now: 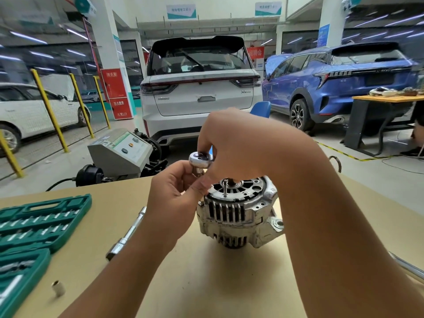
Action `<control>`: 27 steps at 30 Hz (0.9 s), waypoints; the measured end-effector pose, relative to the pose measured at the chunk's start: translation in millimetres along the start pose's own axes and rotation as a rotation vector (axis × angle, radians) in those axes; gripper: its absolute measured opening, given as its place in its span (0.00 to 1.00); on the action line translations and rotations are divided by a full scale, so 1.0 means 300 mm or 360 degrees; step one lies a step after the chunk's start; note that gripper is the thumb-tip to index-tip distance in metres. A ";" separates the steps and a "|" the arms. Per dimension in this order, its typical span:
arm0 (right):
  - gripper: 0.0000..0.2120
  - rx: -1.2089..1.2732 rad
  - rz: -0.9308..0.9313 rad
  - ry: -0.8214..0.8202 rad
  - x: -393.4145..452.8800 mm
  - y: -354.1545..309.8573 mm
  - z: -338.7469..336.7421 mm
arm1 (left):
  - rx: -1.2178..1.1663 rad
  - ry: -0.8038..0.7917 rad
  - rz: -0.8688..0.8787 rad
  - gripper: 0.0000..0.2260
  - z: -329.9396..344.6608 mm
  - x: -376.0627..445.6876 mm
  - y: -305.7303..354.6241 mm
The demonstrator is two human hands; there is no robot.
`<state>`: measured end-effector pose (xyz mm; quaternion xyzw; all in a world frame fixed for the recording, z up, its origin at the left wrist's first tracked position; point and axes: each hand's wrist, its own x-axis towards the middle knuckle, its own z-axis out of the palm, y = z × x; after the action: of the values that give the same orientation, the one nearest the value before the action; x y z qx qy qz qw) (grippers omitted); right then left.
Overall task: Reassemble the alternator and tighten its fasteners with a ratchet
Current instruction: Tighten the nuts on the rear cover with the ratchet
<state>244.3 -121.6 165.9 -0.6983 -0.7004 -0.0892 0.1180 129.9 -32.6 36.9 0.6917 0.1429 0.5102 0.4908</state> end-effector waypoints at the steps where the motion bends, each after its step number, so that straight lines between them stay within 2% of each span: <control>1: 0.13 0.0001 0.0004 -0.0020 -0.002 0.000 -0.001 | 0.0012 0.0010 -0.0006 0.04 -0.002 0.002 0.000; 4: 0.18 0.0119 0.0071 0.0014 0.000 0.020 0.005 | -0.0044 0.0006 -0.0052 0.04 -0.006 -0.001 0.000; 8: 0.10 0.0142 0.0146 0.0238 0.006 0.034 0.013 | -0.0130 -0.0002 -0.0154 0.03 -0.003 -0.006 0.006; 12: 0.10 0.0191 0.0077 0.0038 -0.028 0.062 -0.034 | -0.0040 0.0002 -0.0092 0.03 0.004 -0.009 0.008; 17: 0.10 0.0255 0.0162 0.0050 -0.031 0.093 -0.033 | 0.0060 0.0053 -0.0058 0.07 0.017 -0.003 -0.001; 19: 0.06 0.0254 0.0124 -0.0036 -0.039 0.082 -0.042 | 0.0118 0.0070 -0.0017 0.06 0.024 0.002 -0.008; 21: 0.08 0.0300 0.0064 -0.0127 -0.052 0.071 -0.056 | 0.0172 0.0124 0.0033 0.06 0.024 0.004 -0.018; 24: 0.07 0.0280 0.0091 -0.0041 -0.036 0.071 -0.049 | 0.0187 0.0154 0.0034 0.05 0.017 0.004 -0.022; 26: 0.13 0.0239 0.0163 0.0029 -0.013 0.069 -0.034 | 0.0178 0.0137 0.0011 0.06 0.014 0.006 -0.018; 27: 0.13 0.0223 0.0185 0.0037 -0.007 0.065 -0.031 | 0.0170 0.0133 0.0000 0.07 0.015 0.008 -0.017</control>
<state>264.2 -125.9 173.4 -0.7266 -0.6618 -0.0410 0.1797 136.4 -30.9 34.0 0.6949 0.1903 0.5304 0.4468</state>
